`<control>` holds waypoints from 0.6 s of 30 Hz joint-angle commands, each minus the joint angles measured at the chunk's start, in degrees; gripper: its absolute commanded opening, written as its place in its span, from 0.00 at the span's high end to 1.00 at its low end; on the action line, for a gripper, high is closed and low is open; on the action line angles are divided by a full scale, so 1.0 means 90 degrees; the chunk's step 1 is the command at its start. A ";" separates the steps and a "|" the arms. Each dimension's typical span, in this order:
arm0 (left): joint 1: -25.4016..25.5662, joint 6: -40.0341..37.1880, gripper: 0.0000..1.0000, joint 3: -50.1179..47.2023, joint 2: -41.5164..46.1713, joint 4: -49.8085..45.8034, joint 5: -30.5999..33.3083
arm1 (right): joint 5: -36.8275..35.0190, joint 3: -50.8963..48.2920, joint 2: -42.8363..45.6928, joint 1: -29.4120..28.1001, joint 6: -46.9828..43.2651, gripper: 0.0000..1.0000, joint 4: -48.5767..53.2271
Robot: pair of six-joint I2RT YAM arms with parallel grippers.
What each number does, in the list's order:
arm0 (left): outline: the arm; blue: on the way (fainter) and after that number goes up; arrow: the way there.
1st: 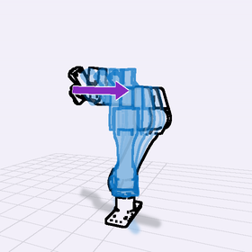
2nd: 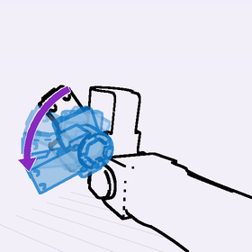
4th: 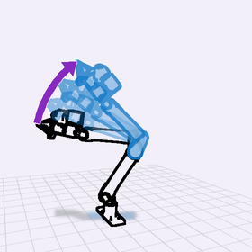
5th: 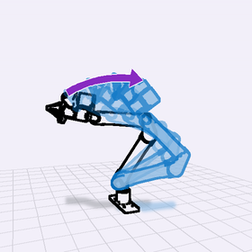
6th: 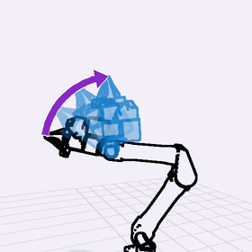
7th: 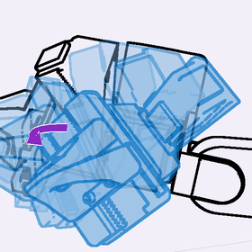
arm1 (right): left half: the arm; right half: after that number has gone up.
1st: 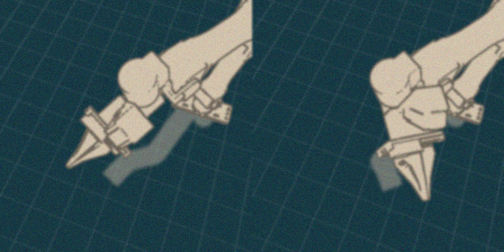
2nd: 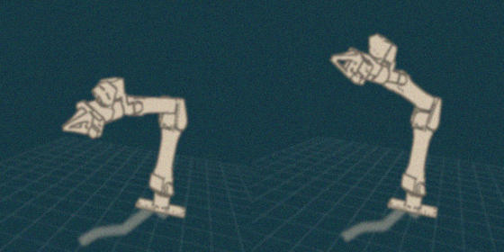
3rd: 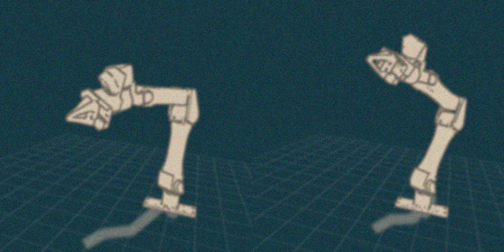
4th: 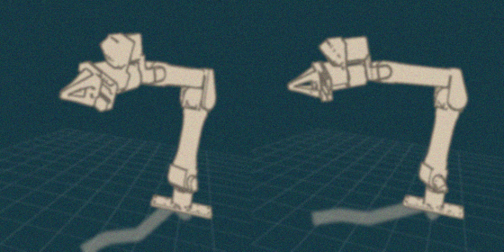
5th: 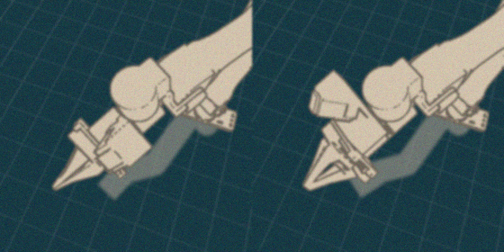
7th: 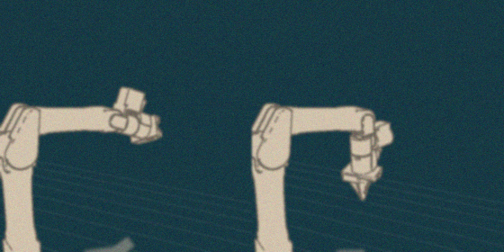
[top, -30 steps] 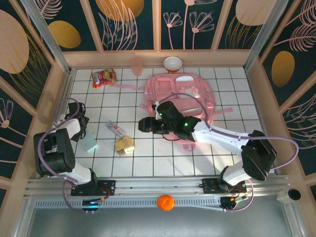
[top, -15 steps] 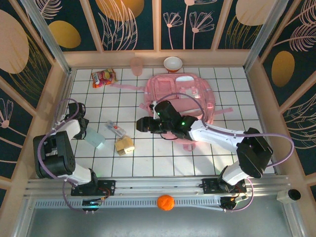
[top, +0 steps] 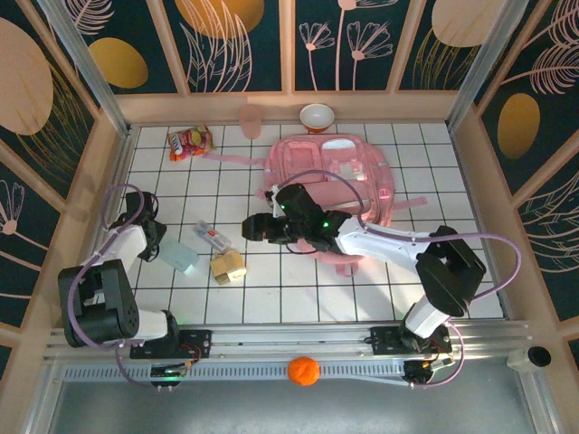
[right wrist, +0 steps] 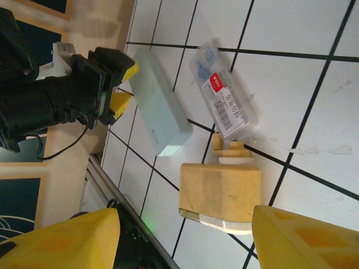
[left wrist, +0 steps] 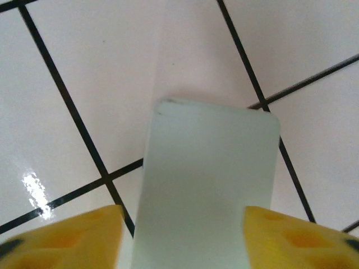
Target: Pack books, pencil case, and school supplies into a backpack
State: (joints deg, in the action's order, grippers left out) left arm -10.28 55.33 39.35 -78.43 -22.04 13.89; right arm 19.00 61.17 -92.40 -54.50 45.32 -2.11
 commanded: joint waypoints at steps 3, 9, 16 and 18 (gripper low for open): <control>0.0334 -0.0215 0.11 0.0335 0.0230 -0.0906 0.0059 | 0.0256 0.0320 -0.0198 -0.0063 -0.0021 0.36 -0.0388; 0.0623 -0.0045 0.03 0.0573 0.0236 -0.1770 0.0102 | 0.0482 0.0468 -0.0463 -0.0068 -0.0021 0.36 -0.0570; 0.0721 -0.0055 0.02 0.0700 0.0086 -0.2105 -0.0119 | 0.0647 0.0480 -0.0630 -0.0059 0.0023 0.36 -0.0751; 0.0732 -0.0139 0.02 0.0781 -0.0067 -0.2211 -0.0052 | 0.0671 0.0463 -0.0660 -0.0053 0.0032 0.36 -0.0771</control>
State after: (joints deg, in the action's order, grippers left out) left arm -4.05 54.63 44.29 -77.36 -37.85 13.72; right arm 23.70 63.66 -97.30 -54.54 45.32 -6.74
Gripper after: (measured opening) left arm 0.980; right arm 0.639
